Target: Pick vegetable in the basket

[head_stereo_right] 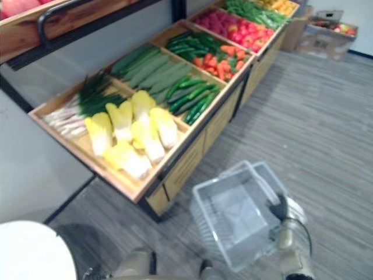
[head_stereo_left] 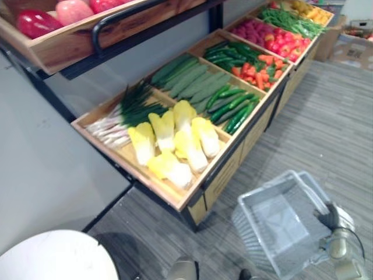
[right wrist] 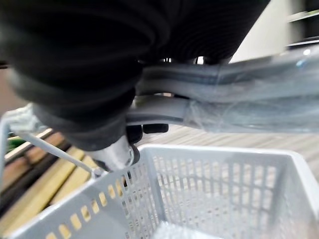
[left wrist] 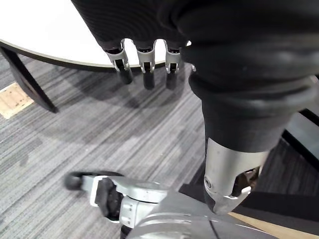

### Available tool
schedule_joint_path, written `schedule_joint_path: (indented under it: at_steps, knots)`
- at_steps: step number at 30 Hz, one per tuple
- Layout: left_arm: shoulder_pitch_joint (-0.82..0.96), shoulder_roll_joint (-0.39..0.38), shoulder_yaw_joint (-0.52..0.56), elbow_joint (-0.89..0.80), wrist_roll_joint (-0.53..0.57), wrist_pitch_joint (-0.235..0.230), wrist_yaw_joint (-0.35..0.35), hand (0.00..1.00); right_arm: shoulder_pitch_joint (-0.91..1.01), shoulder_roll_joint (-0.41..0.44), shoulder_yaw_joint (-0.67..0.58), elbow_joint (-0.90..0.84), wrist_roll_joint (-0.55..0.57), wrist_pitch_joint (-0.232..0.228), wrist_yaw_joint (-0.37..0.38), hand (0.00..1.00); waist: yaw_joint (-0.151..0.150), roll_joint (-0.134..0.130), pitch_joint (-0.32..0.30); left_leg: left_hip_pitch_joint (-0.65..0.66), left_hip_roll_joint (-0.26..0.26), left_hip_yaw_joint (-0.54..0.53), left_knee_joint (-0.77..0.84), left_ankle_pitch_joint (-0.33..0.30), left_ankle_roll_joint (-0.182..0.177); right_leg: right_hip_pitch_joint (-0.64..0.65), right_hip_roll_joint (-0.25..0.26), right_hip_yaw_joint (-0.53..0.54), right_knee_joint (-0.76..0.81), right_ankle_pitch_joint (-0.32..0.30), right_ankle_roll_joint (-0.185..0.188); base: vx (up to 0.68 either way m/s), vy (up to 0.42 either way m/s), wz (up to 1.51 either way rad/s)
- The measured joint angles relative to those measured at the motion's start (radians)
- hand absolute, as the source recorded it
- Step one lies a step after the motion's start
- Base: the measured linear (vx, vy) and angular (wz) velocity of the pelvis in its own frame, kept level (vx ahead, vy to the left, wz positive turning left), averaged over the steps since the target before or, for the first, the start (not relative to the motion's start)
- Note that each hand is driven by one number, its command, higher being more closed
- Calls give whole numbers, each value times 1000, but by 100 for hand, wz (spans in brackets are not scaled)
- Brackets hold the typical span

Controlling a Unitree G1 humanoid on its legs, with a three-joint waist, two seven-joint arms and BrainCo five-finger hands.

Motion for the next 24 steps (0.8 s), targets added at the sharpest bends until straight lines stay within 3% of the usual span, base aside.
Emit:
schedule_joint_path:
  at_steps: [1,3,4,6,9,10,11,12,14,16,19,20,21,22,23,24]
  knots:
    - [6,-7,3,-7,0,0,1,0,19,4,-40,2,8,14,-6,100,-2,8,-1,23,11,-1,-211,52,17,14,-3,7,-4,-30,29,250,214,-51]
    - [14,-21,8,-16,1,0,6,0,60,15,-62,-7,33,27,-11,100,-4,23,-1,52,35,24,-322,188,21,29,-3,37,10,-63,62,252,249,-52]
    - [16,-14,6,-23,1,0,5,0,84,42,-57,-17,41,32,-10,100,-3,8,-11,77,11,52,-326,188,33,36,-34,54,15,-84,66,257,225,-40]
    - [16,6,4,-55,1,-2,5,0,98,74,-51,-49,45,42,-11,100,-5,-41,-11,93,-23,108,-292,127,60,21,-76,96,58,-107,64,288,222,-60]
    - [18,13,1,-48,0,-2,5,0,74,75,-44,-33,63,59,-6,100,1,-53,-12,146,-16,168,-306,96,69,-71,-88,108,259,-98,75,189,147,-77]
    - [19,26,-5,-28,0,0,3,0,50,65,-18,1,62,57,0,100,-3,-60,-11,204,-7,203,-332,89,67,-153,-95,109,427,-58,112,190,142,-71]
    - [12,32,-15,-13,0,1,3,0,39,58,-11,40,62,52,1,100,-11,-60,-12,241,3,211,-339,84,79,-182,-101,94,510,-17,125,235,131,-64]
    - [11,35,-21,-13,0,1,3,0,34,54,-10,66,62,51,2,100,-17,-61,-15,254,11,217,-339,83,84,-184,-112,77,532,-10,119,202,48,-26]
    - [3,52,-42,-14,0,1,3,0,-2,44,-9,166,63,51,4,100,-28,-64,-22,289,26,226,-351,81,86,-194,-153,-16,538,-72,52,224,-10,-13]
    - [-18,53,-44,-15,0,0,2,0,-17,32,-9,198,63,51,5,100,-30,-56,-18,287,45,218,-350,83,84,-208,-162,-26,493,-78,42,151,-106,5]
    - [-33,54,-51,-29,0,-1,7,0,-16,19,-16,222,64,54,13,100,-37,-46,-18,279,83,165,-350,80,40,-228,-184,44,399,-70,54,114,-257,31]
    - [-34,66,-51,-37,0,-1,19,0,-10,19,-16,234,65,50,14,100,-37,-45,-25,259,101,134,-340,76,7,-244,-187,111,375,-58,63,74,-395,62]
    - [-31,86,-51,-45,0,-1,34,0,-1,20,-20,252,66,49,13,100,-39,-57,-31,243,106,92,-334,76,-31,-234,-194,148,343,-18,127,64,-441,71]
    - [-29,97,-51,-55,-5,-2,40,0,1,22,-21,270,72,49,13,100,-41,-72,-40,234,105,72,-336,78,-51,-230,-206,148,316,18,165,65,-545,79]
    - [-24,102,-39,-74,-37,-3,49,0,-2,23,-28,310,87,50,11,100,-43,-82,-54,228,114,35,-346,89,-90,-197,-202,114,279,-50,210,58,-468,51]
    - [-23,96,-28,-78,-41,-6,54,0,-7,20,-32,325,101,52,9,100,-36,-70,-62,223,136,25,-364,102,-110,-178,-186,83,248,-91,205,69,-556,52]
